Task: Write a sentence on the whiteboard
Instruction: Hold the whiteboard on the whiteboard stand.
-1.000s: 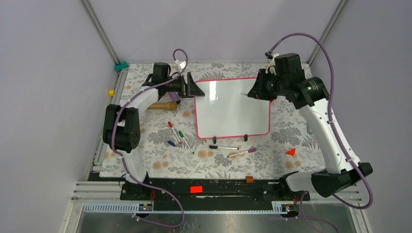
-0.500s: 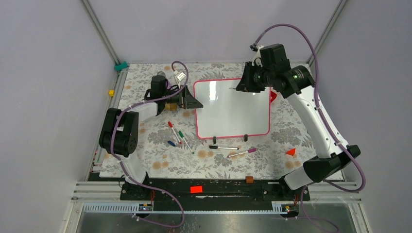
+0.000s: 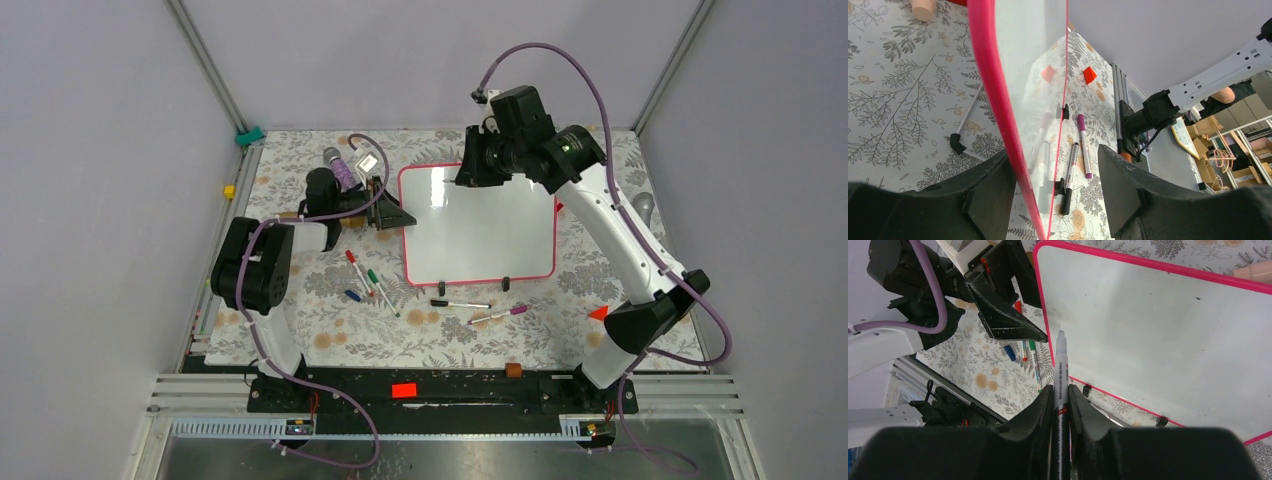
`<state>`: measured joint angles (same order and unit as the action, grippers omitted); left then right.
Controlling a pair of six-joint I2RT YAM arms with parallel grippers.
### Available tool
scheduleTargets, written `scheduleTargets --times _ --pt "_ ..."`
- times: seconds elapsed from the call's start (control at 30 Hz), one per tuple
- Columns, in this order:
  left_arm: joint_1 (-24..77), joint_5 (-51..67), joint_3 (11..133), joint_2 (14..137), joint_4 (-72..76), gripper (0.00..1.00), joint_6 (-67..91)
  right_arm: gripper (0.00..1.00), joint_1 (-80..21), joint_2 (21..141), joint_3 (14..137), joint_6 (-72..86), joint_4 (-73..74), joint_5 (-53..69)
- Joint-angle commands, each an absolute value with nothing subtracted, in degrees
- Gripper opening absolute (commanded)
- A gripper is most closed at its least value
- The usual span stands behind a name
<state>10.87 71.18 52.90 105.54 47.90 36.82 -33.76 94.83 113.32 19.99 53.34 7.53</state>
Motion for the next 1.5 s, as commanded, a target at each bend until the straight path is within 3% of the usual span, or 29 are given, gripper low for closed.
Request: scheduleTargets --times 0.0,0.23,0.63,1.37,1.47 --pt "10.45 74.66 50.88 108.82 67.98 0.58 44.62 0.0 -35.53 95.67 115.5 17.85 52.1 4.43" --pt "10.33 74.29 49.74 108.36 60.69 0.54 38.48 0.0 -36.66 95.56 114.03 18.65 50.22 3.68" --pt "10.51 76.32 46.58 109.2 60.98 0.51 36.68 0.0 -36.91 92.45 110.91 20.61 49.17 3.01" --pt "13.79 74.93 46.6 109.64 60.11 0.57 41.09 0.0 -37.09 96.07 117.37 18.44 53.92 4.66" --pt "13.81 75.55 47.22 109.25 60.11 0.51 41.0 0.0 -37.02 96.21 117.75 17.42 54.03 4.67"
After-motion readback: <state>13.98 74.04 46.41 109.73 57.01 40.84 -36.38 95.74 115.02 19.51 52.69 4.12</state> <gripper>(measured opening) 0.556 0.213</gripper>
